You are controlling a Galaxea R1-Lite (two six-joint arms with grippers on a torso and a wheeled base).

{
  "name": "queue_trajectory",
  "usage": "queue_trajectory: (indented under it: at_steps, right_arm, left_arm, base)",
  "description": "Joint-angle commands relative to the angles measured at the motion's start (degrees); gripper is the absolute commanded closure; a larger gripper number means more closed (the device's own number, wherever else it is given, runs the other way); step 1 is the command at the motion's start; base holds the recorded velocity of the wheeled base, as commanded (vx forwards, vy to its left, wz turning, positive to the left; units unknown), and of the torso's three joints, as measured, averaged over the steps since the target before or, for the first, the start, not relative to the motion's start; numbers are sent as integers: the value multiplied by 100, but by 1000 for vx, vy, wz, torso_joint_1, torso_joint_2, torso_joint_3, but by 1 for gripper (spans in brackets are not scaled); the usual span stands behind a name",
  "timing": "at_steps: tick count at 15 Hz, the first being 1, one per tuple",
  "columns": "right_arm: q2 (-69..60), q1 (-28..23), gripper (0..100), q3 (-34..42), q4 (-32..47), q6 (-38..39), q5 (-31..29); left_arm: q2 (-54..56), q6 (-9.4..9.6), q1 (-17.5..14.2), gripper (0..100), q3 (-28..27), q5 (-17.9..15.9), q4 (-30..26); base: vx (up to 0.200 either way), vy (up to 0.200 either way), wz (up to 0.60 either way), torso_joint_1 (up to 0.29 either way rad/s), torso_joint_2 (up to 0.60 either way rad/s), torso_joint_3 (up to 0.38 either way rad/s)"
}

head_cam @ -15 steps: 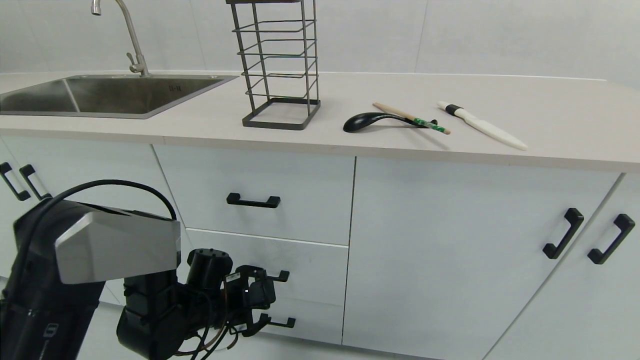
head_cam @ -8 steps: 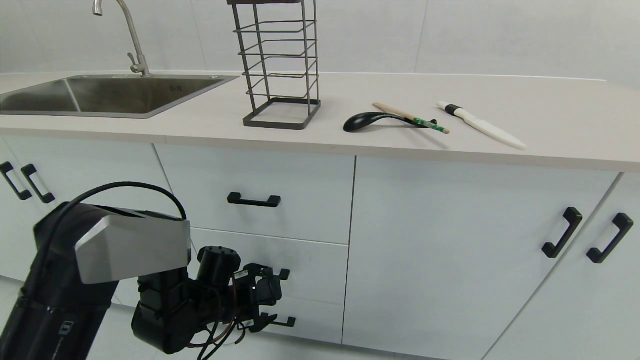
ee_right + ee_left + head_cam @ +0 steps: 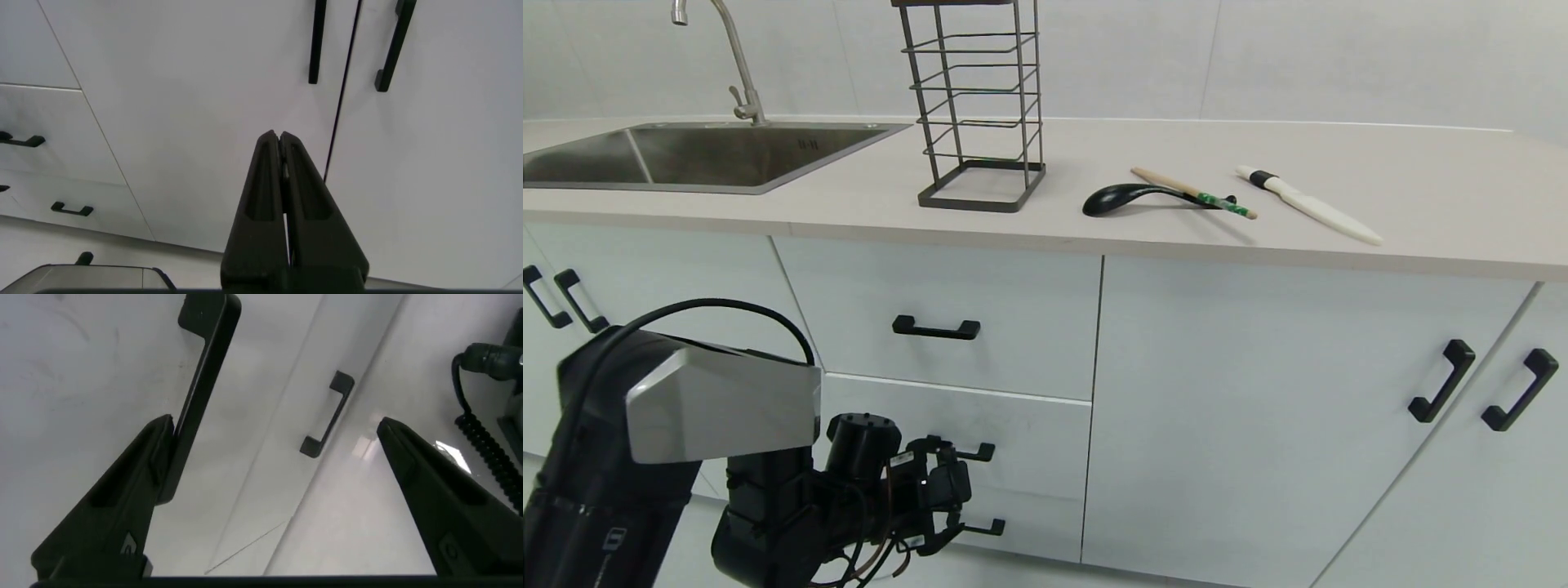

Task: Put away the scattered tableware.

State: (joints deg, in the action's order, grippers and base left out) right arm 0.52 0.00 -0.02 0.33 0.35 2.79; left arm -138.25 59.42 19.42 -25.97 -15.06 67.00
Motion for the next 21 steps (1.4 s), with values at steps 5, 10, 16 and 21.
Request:
queue_trajectory:
  at_steps: [5, 10, 16, 21]
  right_arm:
    - [9, 0, 100, -6, 2, 0, 2]
    - [9, 0, 100, 2, 2, 0, 2]
    - [9, 0, 100, 2, 2, 0, 2]
    - [9, -9, 100, -6, 2, 0, 2]
  left_arm:
    - [229, -9, 44, 0, 215, 3, -47]
    - [730, -9, 53, 0, 733, 11, -20]
    - [2558, -158, 203, 0, 1762, -15, -55]
    - [3753, -519, 818, 0, 2122, 3, -99]
  base:
    - [0, 0, 0, 0, 0, 0]
    - [0, 0, 0, 0, 0, 0]
    - [0, 0, 0, 0, 0, 0]
    - [0, 0, 0, 0, 0, 0]
